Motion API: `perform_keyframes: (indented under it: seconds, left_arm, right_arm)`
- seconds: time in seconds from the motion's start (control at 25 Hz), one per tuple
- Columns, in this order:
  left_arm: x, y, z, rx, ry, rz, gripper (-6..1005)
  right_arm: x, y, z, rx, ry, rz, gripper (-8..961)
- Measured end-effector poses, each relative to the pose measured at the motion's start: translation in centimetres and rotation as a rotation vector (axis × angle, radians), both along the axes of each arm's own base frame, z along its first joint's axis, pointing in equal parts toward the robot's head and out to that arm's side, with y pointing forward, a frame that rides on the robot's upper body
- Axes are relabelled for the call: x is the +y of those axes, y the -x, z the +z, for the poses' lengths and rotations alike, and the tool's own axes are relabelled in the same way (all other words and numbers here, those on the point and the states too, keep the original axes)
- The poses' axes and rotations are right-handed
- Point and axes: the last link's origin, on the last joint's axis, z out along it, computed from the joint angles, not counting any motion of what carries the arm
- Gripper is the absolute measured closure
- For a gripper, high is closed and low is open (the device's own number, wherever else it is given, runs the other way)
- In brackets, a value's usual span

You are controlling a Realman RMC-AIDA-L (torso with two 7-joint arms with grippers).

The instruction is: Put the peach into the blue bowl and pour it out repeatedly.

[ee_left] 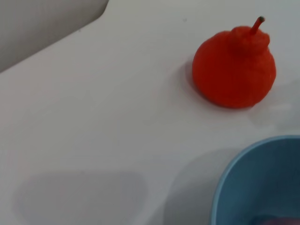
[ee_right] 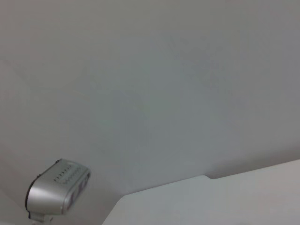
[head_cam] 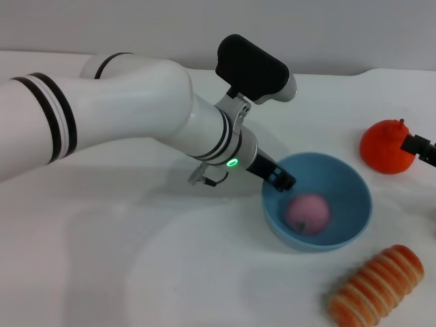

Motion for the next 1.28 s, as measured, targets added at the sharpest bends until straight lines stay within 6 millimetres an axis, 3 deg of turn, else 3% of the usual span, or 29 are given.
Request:
perform_keyframes:
  seconds: [0.36, 0.52, 0.6, 0.84, 1.0, 1.28]
  left_arm:
    - [1.3, -1.1, 1.3, -0.062, -0.065, -0.064, 532]
    - [3.5, -1.3, 4.1, -0.171, -0.206, -0.079, 371]
    - [4.1, -1.0, 5.3, -0.216, -0.293, -0.089, 291]
    - [4.9, 1.5, 7.6, -0.277, -0.546, -0.078, 172]
    - [4.1, 3.5, 8.3, -0.297, -0.72, -0.093, 172]
    - [0.2, 5.1, 8.4, -0.353, -0.997, -0.259, 172]
  right_arm:
    - [-0.5, -0.9, 0.5, -0.052, -0.066, 0.013, 401]
    - [-0.7, -1.4, 0.8, -0.075, -0.106, 0.012, 395]
    - [-0.6, -1.7, 0.8, -0.094, -0.12, 0.006, 392]
    - [-0.5, -3.7, 0.7, -0.218, -0.259, -0.019, 383]
    - [-0.2, -4.7, 0.1, -0.307, -0.417, -0.02, 379]
    - [-0.8, -5.8, -0.4, -0.43, -0.732, -0.106, 379]
